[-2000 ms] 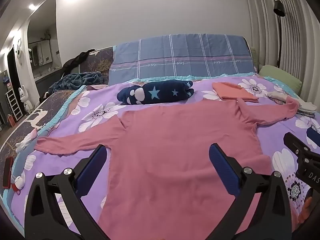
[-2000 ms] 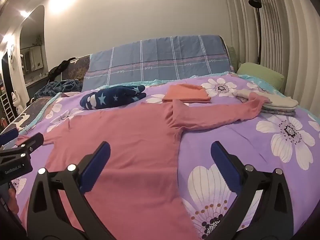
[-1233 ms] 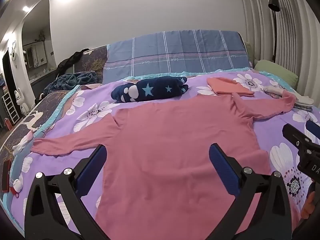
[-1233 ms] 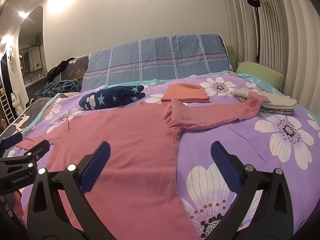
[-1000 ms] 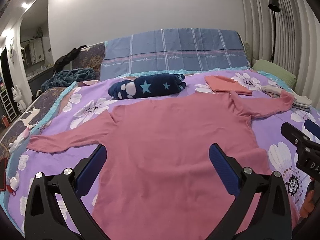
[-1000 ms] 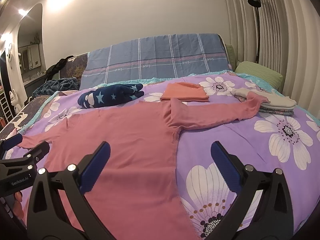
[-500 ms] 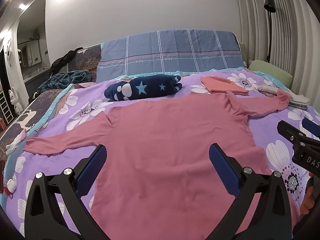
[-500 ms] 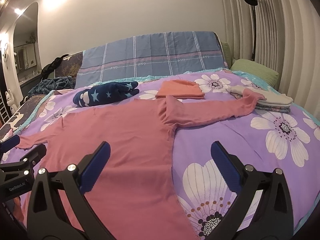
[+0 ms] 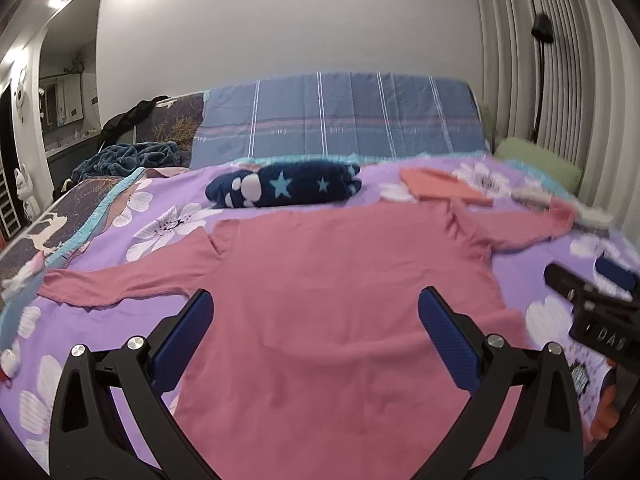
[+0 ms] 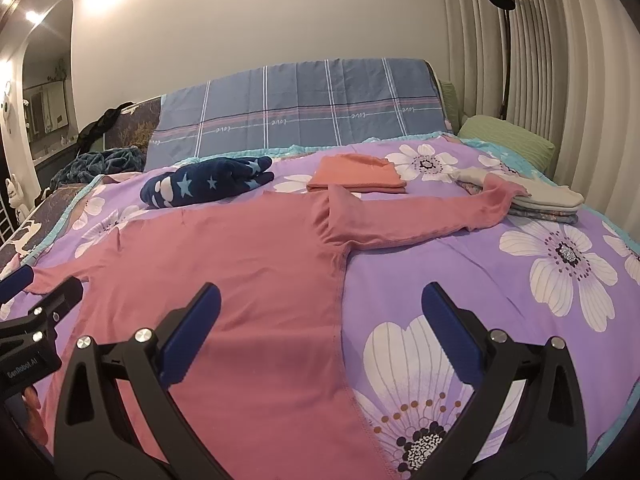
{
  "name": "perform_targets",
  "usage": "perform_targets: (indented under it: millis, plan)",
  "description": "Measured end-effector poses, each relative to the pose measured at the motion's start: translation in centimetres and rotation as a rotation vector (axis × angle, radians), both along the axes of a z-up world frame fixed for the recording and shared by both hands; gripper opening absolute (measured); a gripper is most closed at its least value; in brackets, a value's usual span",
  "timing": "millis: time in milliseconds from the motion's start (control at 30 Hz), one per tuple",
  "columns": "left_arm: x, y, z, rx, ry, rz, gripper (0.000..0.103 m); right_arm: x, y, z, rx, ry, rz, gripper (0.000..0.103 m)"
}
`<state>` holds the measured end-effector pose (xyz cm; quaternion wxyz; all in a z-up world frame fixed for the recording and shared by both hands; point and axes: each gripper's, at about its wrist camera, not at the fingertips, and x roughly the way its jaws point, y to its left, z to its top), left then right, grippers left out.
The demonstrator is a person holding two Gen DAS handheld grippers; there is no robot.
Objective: Fold small clothes
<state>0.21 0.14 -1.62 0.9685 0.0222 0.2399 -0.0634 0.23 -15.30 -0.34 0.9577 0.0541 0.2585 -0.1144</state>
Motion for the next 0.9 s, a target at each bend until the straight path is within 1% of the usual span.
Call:
perform_targets:
  millis: [67, 133, 167, 267, 367, 500, 600, 733, 900]
  plan:
    - [-0.1, 0.5, 0.0, -0.027, -0.017, 0.021, 0.102, 0.0, 0.0, 0.0, 0.0, 0.002, 0.001, 0.101]
    - [0.1, 1.0, 0.0, -0.072, -0.013, 0.011, 0.102, 0.1, 0.1, 0.0, -0.002, 0.003, 0.0, 0.101]
    - [0.2, 1.2, 0.0, -0.077, -0.011, 0.009, 0.102, 0.1, 0.1, 0.0, -0.002, 0.004, -0.001, 0.101]
    - [0.2, 1.1, -0.1, -0.057, -0.01, -0.004, 0.102, 0.2, 0.1, 0.0, 0.0, 0.007, -0.003, 0.101]
    - [0.3, 0.8, -0.2, -0.025, 0.027, -0.016, 0.102, 0.4, 0.1, -0.1, -0.003, 0.016, -0.006, 0.101]
    - [0.9, 1.2, -0.7, -0.022, 0.06, 0.002, 0.102, 0.6, 0.2, -0.3, -0.008, 0.035, -0.004, 0.101]
    - [1.2, 1.6, -1.1, -0.029, 0.091, 0.009, 0.102, 0.9, 0.5, -0.6, -0.017, 0.068, -0.007, 0.101]
    - [1.1, 2.0, -1.6, -0.005, 0.093, 0.026, 0.102, 1.6, 0.9, -1.2, -0.003, 0.123, 0.01, 0.101]
    - [1.2, 2.1, -2.0, 0.011, 0.107, 0.013, 0.102, 2.1, 1.6, -2.0, -0.004, 0.177, 0.01, 0.101]
